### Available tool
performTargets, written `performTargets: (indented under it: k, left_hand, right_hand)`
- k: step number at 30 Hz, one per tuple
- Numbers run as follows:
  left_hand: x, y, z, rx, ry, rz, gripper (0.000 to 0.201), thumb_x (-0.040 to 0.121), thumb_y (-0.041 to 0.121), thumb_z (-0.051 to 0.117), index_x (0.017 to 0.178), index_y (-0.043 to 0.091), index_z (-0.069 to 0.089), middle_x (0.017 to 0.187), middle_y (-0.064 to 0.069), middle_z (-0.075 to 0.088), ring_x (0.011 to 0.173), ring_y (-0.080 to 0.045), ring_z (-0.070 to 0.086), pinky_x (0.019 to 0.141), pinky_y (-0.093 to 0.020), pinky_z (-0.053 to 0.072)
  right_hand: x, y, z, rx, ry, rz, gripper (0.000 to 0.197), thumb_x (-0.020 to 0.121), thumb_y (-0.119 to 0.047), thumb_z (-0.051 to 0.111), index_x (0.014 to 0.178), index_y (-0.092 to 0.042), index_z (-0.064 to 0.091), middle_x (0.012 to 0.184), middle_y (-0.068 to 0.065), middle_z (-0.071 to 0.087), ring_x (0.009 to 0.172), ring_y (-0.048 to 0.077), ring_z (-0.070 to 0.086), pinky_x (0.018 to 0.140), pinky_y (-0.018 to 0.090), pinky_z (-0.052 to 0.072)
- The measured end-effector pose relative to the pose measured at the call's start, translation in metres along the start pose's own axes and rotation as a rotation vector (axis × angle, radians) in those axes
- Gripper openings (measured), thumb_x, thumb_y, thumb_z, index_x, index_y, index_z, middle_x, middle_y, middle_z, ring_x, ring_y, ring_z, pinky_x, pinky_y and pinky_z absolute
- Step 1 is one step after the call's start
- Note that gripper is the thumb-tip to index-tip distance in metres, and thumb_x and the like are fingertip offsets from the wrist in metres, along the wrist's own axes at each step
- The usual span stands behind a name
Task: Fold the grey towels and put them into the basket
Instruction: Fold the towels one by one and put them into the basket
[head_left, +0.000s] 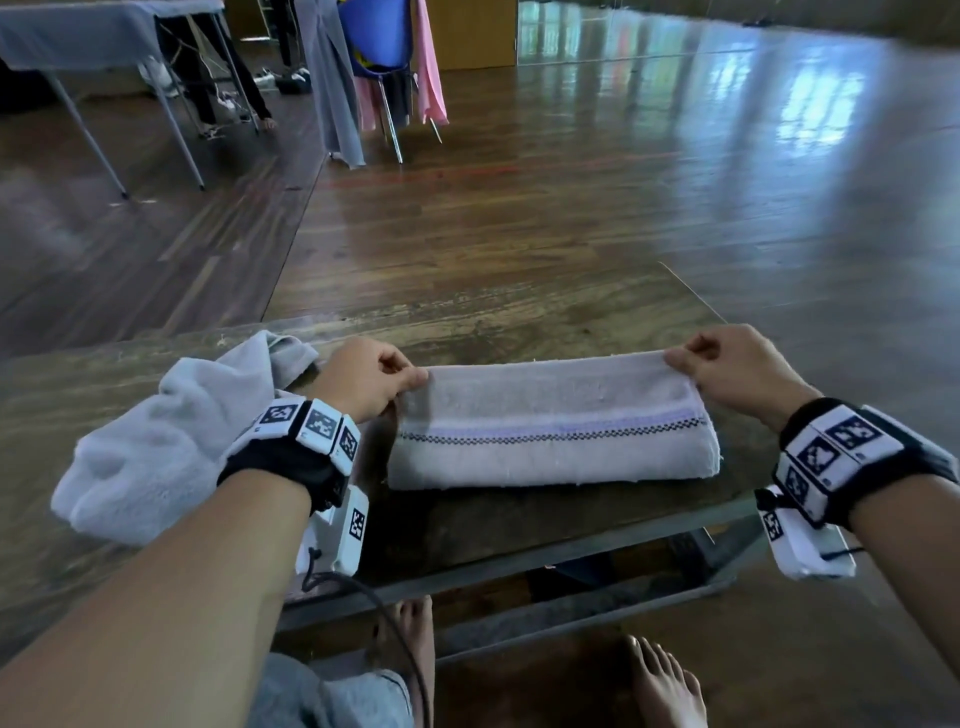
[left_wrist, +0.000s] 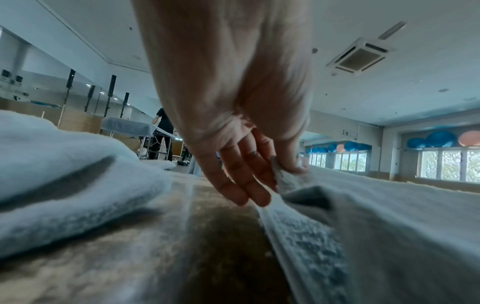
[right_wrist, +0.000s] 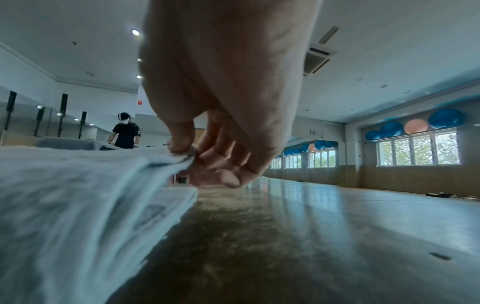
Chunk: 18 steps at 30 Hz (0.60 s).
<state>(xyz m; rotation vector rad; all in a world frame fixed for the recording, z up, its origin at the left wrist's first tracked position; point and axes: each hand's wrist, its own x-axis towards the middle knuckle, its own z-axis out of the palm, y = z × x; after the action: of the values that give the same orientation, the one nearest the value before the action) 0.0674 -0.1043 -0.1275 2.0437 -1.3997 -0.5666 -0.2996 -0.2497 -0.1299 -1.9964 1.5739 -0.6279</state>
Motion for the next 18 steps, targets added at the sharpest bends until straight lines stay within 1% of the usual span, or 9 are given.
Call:
performTargets:
  k: [2,5,7,10,11,13,14,16,18]
  left_hand:
    - [0.006,-0.002,0.009,0.058,0.062,0.022,0.014,0.087,0.027,0.075,0.076,0.018,0.07,0.071,0.001,0.07,0.069,-0.019,0.067,0.063,-0.03,0.055]
    - [0.011,-0.006,0.018,0.145,0.118,0.027,0.014,0.088,0.026,0.071,0.075,0.02,0.07,0.071,0.008,0.065,0.069,-0.007,0.06,0.055,-0.017,0.04]
    - [0.012,-0.009,0.02,0.161,0.112,0.01,0.015,0.088,0.027,0.071,0.074,0.023,0.069,0.071,0.012,0.064,0.068,0.001,0.056,0.054,-0.016,0.037]
    - [0.012,-0.01,0.019,0.167,0.082,0.016,0.018,0.089,0.026,0.071,0.071,0.026,0.069,0.068,0.014,0.064,0.066,0.001,0.058,0.054,-0.016,0.037]
    - [0.011,-0.01,0.019,0.17,0.072,0.024,0.017,0.089,0.026,0.071,0.072,0.025,0.071,0.068,0.013,0.065,0.066,0.001,0.058,0.054,-0.017,0.037]
    - [0.009,-0.009,0.017,0.177,0.056,0.036,0.014,0.088,0.025,0.072,0.075,0.022,0.074,0.069,0.012,0.066,0.067,-0.001,0.06,0.055,-0.017,0.039]
    - [0.008,-0.008,0.016,0.18,0.05,0.038,0.012,0.088,0.025,0.073,0.077,0.02,0.076,0.07,0.01,0.067,0.067,-0.003,0.061,0.056,-0.017,0.041]
    - [0.006,-0.007,0.015,0.183,0.037,0.037,0.012,0.087,0.025,0.074,0.08,0.016,0.078,0.073,0.004,0.071,0.069,-0.008,0.064,0.058,-0.019,0.044]
    - [0.003,-0.004,0.012,0.192,0.026,0.043,0.011,0.086,0.023,0.075,0.081,0.014,0.079,0.074,-0.001,0.073,0.07,-0.013,0.066,0.059,-0.02,0.047]
  right_hand:
    - [0.005,0.0,0.01,-0.051,0.051,0.03,0.024,0.09,-0.037,0.073,0.074,-0.02,0.065,0.081,0.0,0.068,0.078,0.019,0.063,0.068,0.031,0.045]
    - [0.005,-0.001,0.025,-0.14,0.102,0.091,0.025,0.089,-0.045,0.07,0.076,-0.026,0.064,0.09,0.0,0.068,0.083,0.026,0.063,0.08,0.039,0.053]
    - [0.004,-0.002,0.033,-0.199,0.15,0.097,0.024,0.089,-0.05,0.067,0.081,-0.028,0.064,0.09,-0.001,0.069,0.081,0.028,0.065,0.08,0.04,0.054]
    - [0.004,-0.006,0.04,-0.26,0.175,0.096,0.019,0.091,-0.05,0.063,0.087,-0.032,0.066,0.093,0.001,0.071,0.077,0.03,0.068,0.079,0.04,0.055]
    - [0.004,-0.007,0.042,-0.282,0.168,0.1,0.016,0.092,-0.049,0.064,0.094,-0.034,0.069,0.099,0.002,0.072,0.082,0.031,0.069,0.081,0.04,0.054]
    - [0.005,-0.009,0.044,-0.324,0.137,0.099,0.021,0.093,-0.046,0.064,0.111,-0.037,0.069,0.113,0.004,0.071,0.096,0.033,0.067,0.08,0.038,0.05]
    - [0.006,-0.011,0.044,-0.337,0.12,0.1,0.021,0.093,-0.044,0.064,0.112,-0.037,0.07,0.116,0.004,0.07,0.099,0.032,0.066,0.078,0.037,0.048]
    - [0.005,-0.015,0.042,-0.341,0.087,0.115,0.011,0.093,-0.042,0.066,0.098,-0.034,0.072,0.11,0.002,0.07,0.089,0.028,0.066,0.073,0.035,0.045]
    - [0.004,-0.017,0.037,-0.333,0.046,0.133,0.01,0.091,-0.04,0.069,0.085,-0.032,0.069,0.098,0.001,0.07,0.08,0.024,0.064,0.072,0.034,0.046]
